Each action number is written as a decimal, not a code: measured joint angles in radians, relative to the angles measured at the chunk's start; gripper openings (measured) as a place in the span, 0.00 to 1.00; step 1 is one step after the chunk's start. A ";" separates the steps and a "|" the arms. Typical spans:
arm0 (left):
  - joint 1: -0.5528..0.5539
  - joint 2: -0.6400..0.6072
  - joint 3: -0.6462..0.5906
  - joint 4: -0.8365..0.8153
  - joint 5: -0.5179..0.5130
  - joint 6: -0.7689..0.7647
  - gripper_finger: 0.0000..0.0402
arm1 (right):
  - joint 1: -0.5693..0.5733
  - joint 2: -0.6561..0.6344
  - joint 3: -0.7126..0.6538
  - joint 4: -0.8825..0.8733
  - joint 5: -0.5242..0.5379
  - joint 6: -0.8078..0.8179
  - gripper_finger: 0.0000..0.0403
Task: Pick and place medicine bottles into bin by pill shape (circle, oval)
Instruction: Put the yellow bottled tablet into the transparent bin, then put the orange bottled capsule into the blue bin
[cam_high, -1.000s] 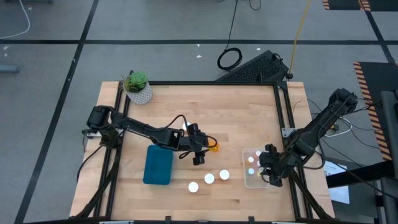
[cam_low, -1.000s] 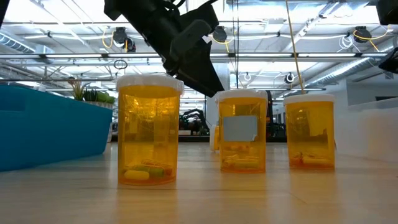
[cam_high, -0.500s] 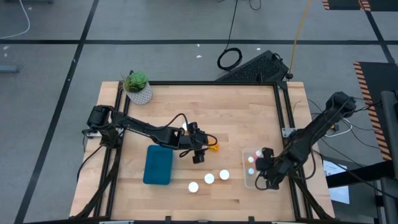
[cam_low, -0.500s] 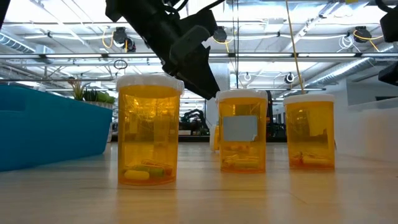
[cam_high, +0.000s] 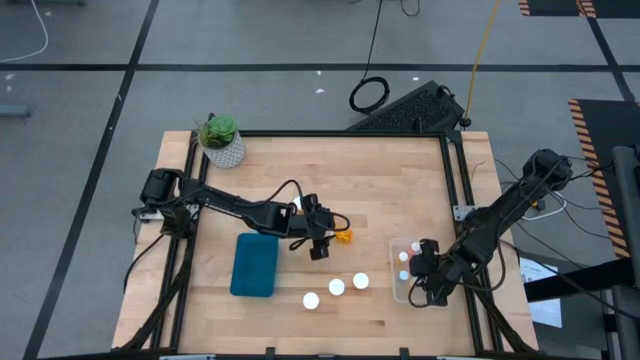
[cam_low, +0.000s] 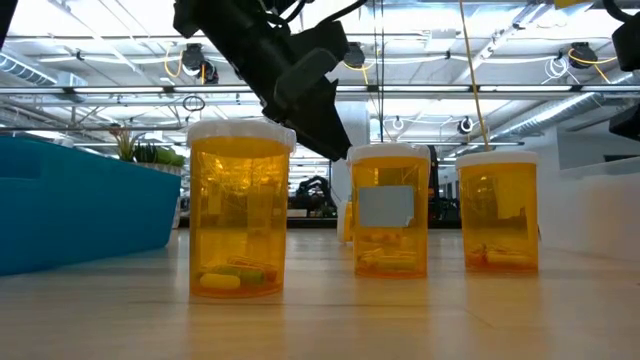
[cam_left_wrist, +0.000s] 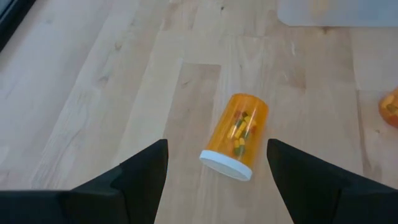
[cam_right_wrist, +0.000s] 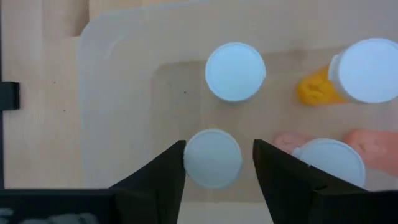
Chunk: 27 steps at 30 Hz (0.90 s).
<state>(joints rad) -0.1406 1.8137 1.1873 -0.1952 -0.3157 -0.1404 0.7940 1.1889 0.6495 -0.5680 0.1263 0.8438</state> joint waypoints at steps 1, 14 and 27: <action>0.000 0.000 0.000 -0.007 0.000 0.000 0.68 | 0.000 -0.005 0.000 0.001 -0.001 0.000 0.47; -0.001 0.000 0.000 -0.084 0.000 0.037 0.68 | 0.002 -0.175 -0.002 -0.031 -0.047 0.024 0.53; -0.016 0.000 0.005 -0.013 0.028 0.108 0.68 | 0.001 -0.364 -0.002 -0.077 0.073 -0.049 0.53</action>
<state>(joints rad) -0.1562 1.8137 1.1926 -0.2083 -0.2872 -0.0327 0.7954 0.8245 0.6479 -0.6451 0.1992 0.7952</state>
